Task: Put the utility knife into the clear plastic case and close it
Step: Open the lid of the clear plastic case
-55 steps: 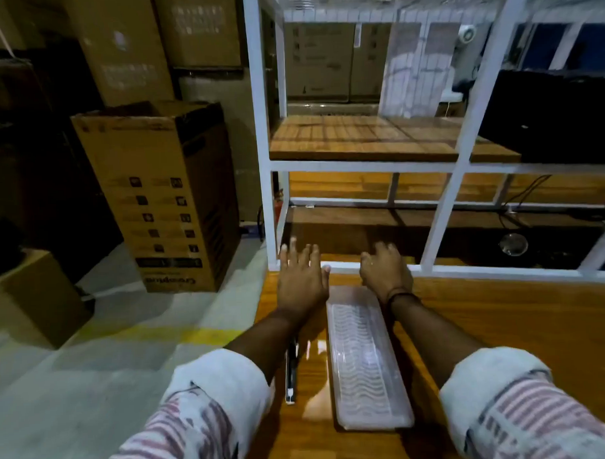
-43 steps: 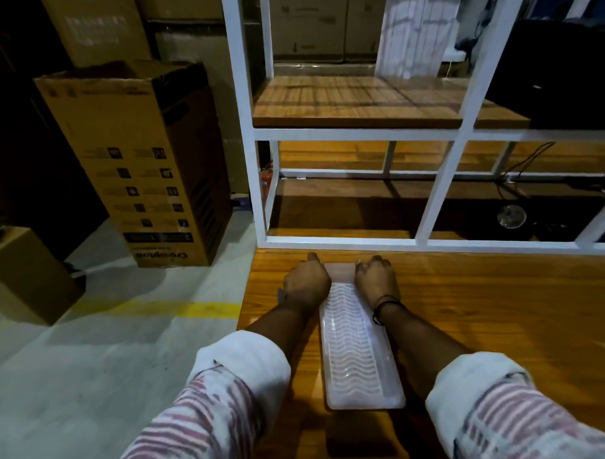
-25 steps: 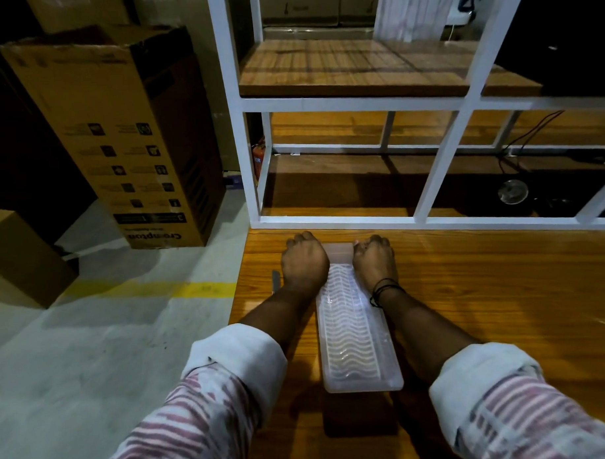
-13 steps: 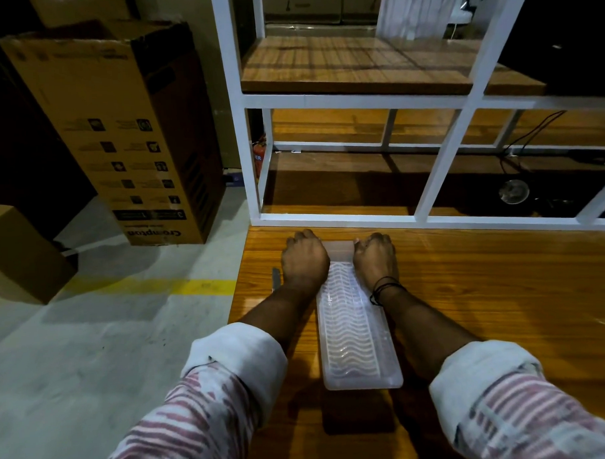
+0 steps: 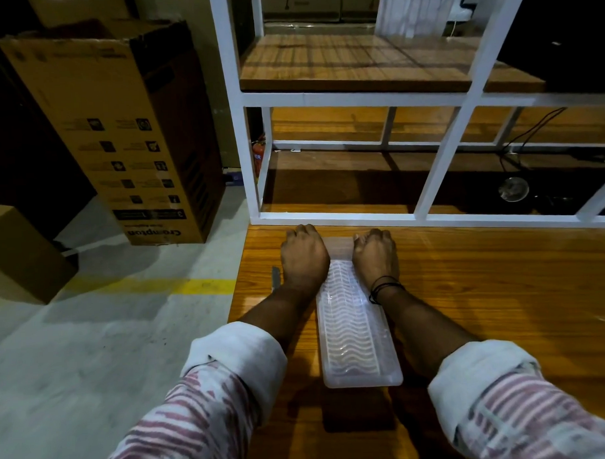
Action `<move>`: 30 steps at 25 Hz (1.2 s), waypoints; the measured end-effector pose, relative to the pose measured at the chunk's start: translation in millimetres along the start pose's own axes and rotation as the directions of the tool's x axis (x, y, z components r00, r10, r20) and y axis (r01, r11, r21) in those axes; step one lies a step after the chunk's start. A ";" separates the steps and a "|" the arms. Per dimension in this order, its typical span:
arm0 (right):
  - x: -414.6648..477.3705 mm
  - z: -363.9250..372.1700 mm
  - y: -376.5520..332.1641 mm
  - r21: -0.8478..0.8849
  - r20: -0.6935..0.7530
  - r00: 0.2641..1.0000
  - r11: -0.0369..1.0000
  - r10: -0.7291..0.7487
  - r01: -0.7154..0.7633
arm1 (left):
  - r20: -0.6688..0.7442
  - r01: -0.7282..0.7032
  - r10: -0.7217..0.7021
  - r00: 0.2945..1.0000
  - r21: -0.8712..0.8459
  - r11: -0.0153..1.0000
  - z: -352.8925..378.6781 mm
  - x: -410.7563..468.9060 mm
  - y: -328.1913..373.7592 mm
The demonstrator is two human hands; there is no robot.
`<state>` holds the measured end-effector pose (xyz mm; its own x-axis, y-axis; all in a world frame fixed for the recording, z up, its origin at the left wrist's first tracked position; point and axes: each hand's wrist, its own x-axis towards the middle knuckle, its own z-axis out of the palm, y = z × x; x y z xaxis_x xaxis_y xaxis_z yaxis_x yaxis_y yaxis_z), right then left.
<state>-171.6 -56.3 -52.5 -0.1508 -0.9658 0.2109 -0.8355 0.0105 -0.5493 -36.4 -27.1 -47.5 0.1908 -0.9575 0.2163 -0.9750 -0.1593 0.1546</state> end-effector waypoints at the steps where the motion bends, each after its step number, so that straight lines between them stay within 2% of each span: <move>1: -1.4 -0.6 0.3 -0.074 -0.049 0.997 0.995 -0.065 0.062 | -0.009 0.009 -0.009 1.000 -0.015 1.000 0.4 -0.2 -0.1; 2: -3.4 -2.3 -1.1 -0.160 -0.077 0.985 0.977 -0.154 0.140 | -0.019 0.018 -0.018 1.000 -0.033 0.999 0.7 -0.5 -0.2; 4: -13.3 -7.0 -8.7 -0.294 -0.006 0.937 0.897 -0.348 0.331 | -0.032 0.036 -0.038 0.999 -0.061 0.997 1.5 -1.9 -0.8; 6: -35.5 -15.5 -19.9 -0.314 0.136 0.873 0.816 -0.468 0.486 | -0.045 0.059 -0.062 0.997 -0.073 0.996 2.2 -3.9 -2.3; 8: -73.5 -29.8 -24.5 -0.267 0.246 0.815 0.771 -0.525 0.578 | -0.040 0.085 -0.089 0.995 -0.082 0.993 1.3 -3.7 -5.8; 10: -115.2 -50.7 -26.8 -0.239 0.376 0.792 0.776 -0.481 0.584 | -0.043 0.098 -0.102 0.994 -0.086 0.992 1.4 -2.6 -8.7; 12: -142.6 -70.7 -29.7 -0.311 0.506 0.793 0.787 -0.338 0.533 | -0.042 0.084 -0.087 0.995 -0.073 0.994 -0.4 -2.5 -5.5; 16: -159.0 -88.7 -39.8 -0.455 0.613 0.776 0.737 -0.147 0.500 | -0.003 0.086 -0.086 0.996 -0.062 0.994 -4.5 -4.7 6.2; 18: -159.0 -84.6 -46.9 -0.472 0.669 0.738 0.717 -0.089 0.514 | 0.012 0.096 -0.096 0.995 -0.127 0.987 -4.7 -3.7 5.9; 19: -158.9 -80.9 -50.8 -0.480 0.696 0.717 0.712 -0.046 0.512 | 0.016 0.110 -0.109 0.994 -0.214 0.971 -3.1 -2.8 3.4; 20: -157.7 -77.9 -54.5 -0.489 0.718 0.696 0.708 -0.004 0.510 | 0.023 0.140 -0.141 0.990 -0.359 0.923 -0.8 -2.8 0.2; 22: -154.1 -77.8 -58.9 -0.487 0.759 0.650 0.695 0.036 0.530 | 0.090 0.232 -0.231 0.969 -0.653 0.720 1.9 -8.6 -4.1; 23: -152.2 -79.6 -59.5 -0.473 0.779 0.626 0.694 0.042 0.542 | 0.121 0.259 -0.254 0.959 -0.735 0.626 2.6 -13.6 -4.3; 25: -149.2 -85.6 -59.3 -0.432 0.812 0.584 0.693 0.021 0.577 | 0.160 0.280 -0.268 0.950 -0.814 0.509 1.8 -26.2 -4.0; 30: -144.5 -101.8 -60.4 -0.364 0.843 0.535 0.686 -0.045 0.631 | 0.220 0.291 -0.222 0.950 -0.883 0.369 -1.1 -36.6 -4.1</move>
<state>-153.1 109.0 32.4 0.4022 -0.7360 -0.5445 -0.8602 -0.5075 0.0506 -39.3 8.8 -54.9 0.3726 -0.9271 -0.0412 -0.2040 -0.1251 0.9709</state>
